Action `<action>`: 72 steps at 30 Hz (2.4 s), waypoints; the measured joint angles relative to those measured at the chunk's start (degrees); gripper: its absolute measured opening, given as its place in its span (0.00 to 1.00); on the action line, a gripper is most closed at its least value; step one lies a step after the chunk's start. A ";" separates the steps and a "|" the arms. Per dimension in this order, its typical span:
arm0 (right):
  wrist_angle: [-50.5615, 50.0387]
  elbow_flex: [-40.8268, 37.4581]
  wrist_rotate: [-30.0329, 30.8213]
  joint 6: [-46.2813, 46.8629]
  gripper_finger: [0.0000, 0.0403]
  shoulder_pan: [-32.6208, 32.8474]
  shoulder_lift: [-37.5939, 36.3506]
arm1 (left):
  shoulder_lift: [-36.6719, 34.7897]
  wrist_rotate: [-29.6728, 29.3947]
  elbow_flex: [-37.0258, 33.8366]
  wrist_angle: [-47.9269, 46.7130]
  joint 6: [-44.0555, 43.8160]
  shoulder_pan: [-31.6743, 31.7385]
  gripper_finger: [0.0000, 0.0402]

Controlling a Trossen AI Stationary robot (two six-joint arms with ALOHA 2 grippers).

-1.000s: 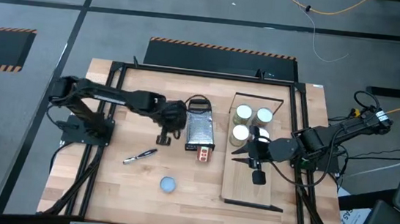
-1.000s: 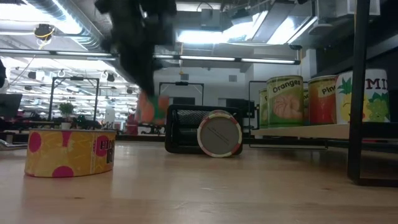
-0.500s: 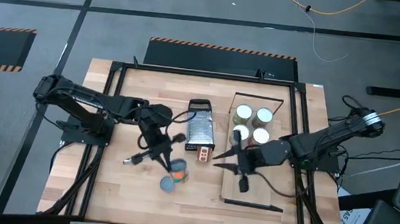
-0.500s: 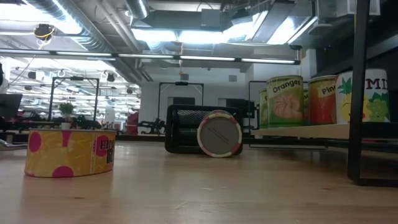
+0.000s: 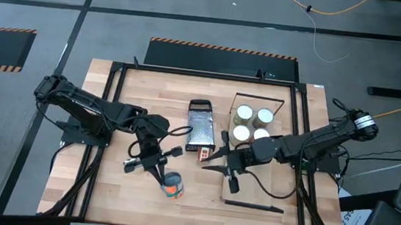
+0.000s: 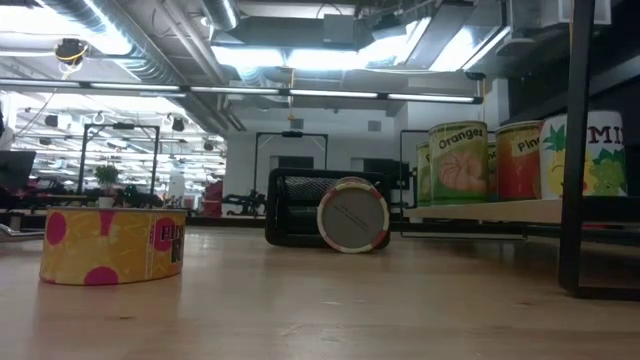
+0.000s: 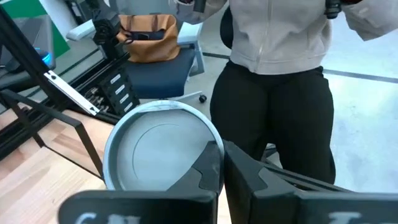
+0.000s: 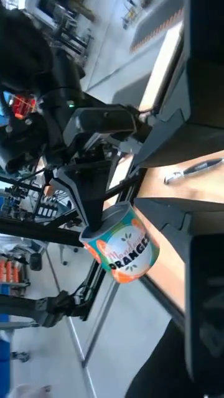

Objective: Pick and place cans onto a shelf
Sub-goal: Put the small canned oranges on the shelf

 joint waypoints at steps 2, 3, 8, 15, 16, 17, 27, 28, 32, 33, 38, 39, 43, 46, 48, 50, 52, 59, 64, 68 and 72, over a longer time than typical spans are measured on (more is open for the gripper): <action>0.04 0.00 -0.07 2.13 0.25 -0.08 0.00 | 0.00 -0.01 0.00 0.00 0.12 -0.27 0.01; 0.05 0.00 -0.07 2.51 0.26 -0.28 0.02 | 0.00 -0.01 0.00 0.02 0.22 -0.39 0.01; 0.07 0.00 -0.13 3.58 0.39 -1.22 0.01 | -0.02 0.74 0.00 0.20 0.45 -0.45 0.01; 3.28 0.00 -10.79 1.84 0.47 -3.01 0.60 | -0.02 4.30 0.00 1.16 7.43 -0.45 0.01; 4.72 0.00 -12.58 1.57 0.47 -3.20 1.12 | -0.02 4.28 0.00 1.75 7.98 -0.45 0.01; 6.33 0.00 -14.27 1.39 0.47 -3.45 1.84 | -0.02 4.30 0.00 2.28 8.38 -0.42 0.01; 19.04 -0.04 -20.20 -2.93 0.47 -4.76 9.98 | -0.02 3.71 0.00 2.86 9.23 -0.41 0.01; 20.55 -0.04 -20.22 -2.93 0.47 -4.89 10.69 | -0.02 3.30 0.00 2.89 9.22 -0.37 0.01; 25.94 -0.07 -21.33 -2.78 0.47 -5.62 13.59 | -0.02 1.24 0.00 2.86 9.22 -0.36 0.01; 26.38 0.18 -22.38 -2.74 0.47 -5.83 14.17 | -0.02 0.55 0.00 2.86 9.09 -0.36 0.01; 24.16 1.75 -25.05 -1.16 0.47 -6.04 15.91 | 0.12 -4.03 0.02 1.39 3.92 -0.36 0.01; 23.37 1.77 -25.12 -1.16 0.47 -6.04 15.91 | 0.58 -4.62 0.02 1.12 2.52 -0.36 0.01; 18.16 1.81 -25.21 -1.16 0.47 -5.96 15.24 | 3.50 -5.00 0.09 0.28 -0.08 -1.00 0.01; 13.44 1.84 -25.23 -0.94 0.47 -5.72 14.49 | 7.06 -6.01 0.04 0.10 -0.17 -1.50 0.01; 10.03 1.84 -26.15 -0.82 0.47 -5.35 14.32 | 9.36 -8.42 0.07 0.65 -0.20 -1.53 0.01; 6.73 1.84 -28.10 -0.81 0.47 -4.63 14.28 | 11.57 -10.87 0.05 0.77 -0.22 -1.48 0.01; 3.57 1.84 -29.83 -0.79 0.47 -3.75 14.25 | 13.58 -13.16 0.06 0.76 -0.25 -1.24 0.01; -6.09 1.84 -30.19 1.69 0.47 -0.95 14.19 | 18.63 -17.72 0.02 1.19 -1.81 -1.14 0.03; -9.50 1.84 -30.16 6.66 0.47 -0.33 14.19 | 20.87 -22.17 0.00 0.69 -1.78 -1.17 0.07; -10.46 1.84 -30.11 6.60 0.47 -0.16 14.19 | 21.96 -24.29 0.00 0.66 -1.93 -1.21 0.06; -10.73 1.84 -30.10 6.62 0.47 -0.16 14.19 | 22.63 -27.32 0.00 0.46 -5.39 -1.19 0.06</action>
